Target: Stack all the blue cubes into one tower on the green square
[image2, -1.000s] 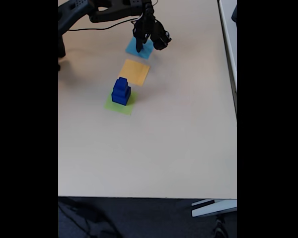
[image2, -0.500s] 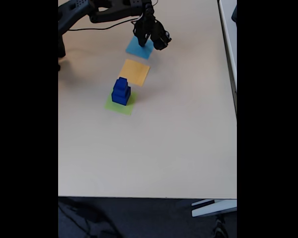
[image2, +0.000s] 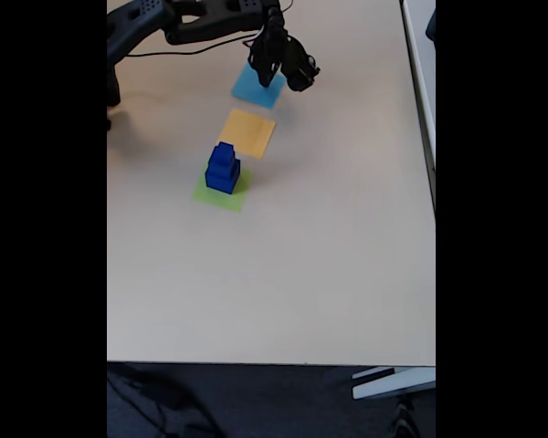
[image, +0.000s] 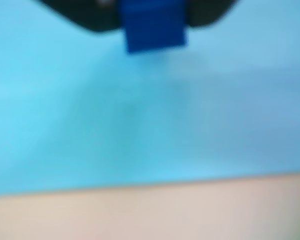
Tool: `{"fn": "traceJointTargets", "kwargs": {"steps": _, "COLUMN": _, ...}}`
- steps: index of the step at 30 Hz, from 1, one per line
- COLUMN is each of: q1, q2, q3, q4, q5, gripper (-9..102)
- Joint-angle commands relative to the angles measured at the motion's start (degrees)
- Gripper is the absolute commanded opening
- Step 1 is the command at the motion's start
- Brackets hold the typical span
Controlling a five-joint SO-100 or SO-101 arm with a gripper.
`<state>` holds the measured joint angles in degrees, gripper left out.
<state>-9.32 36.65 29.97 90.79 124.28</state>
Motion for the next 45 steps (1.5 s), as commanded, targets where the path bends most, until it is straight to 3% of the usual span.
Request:
{"fn": "traceJointTargets", "kwargs": {"steps": 1, "q1": 0.97, "q2": 5.98, "q3": -2.81, "q4": 1.76, "q5": -1.49, "gripper": 0}}
{"fn": "traceJointTargets", "kwargs": {"steps": 31, "q1": 12.39, "q2": 39.02, "q3": 20.92, "q4": 2.55, "q5": -22.15, "gripper": 0}}
{"fn": "traceJointTargets", "kwargs": {"steps": 45, "q1": 20.48, "q2": 45.18, "q3": 21.88, "q4": 5.54, "q5": -33.66, "gripper": 0}}
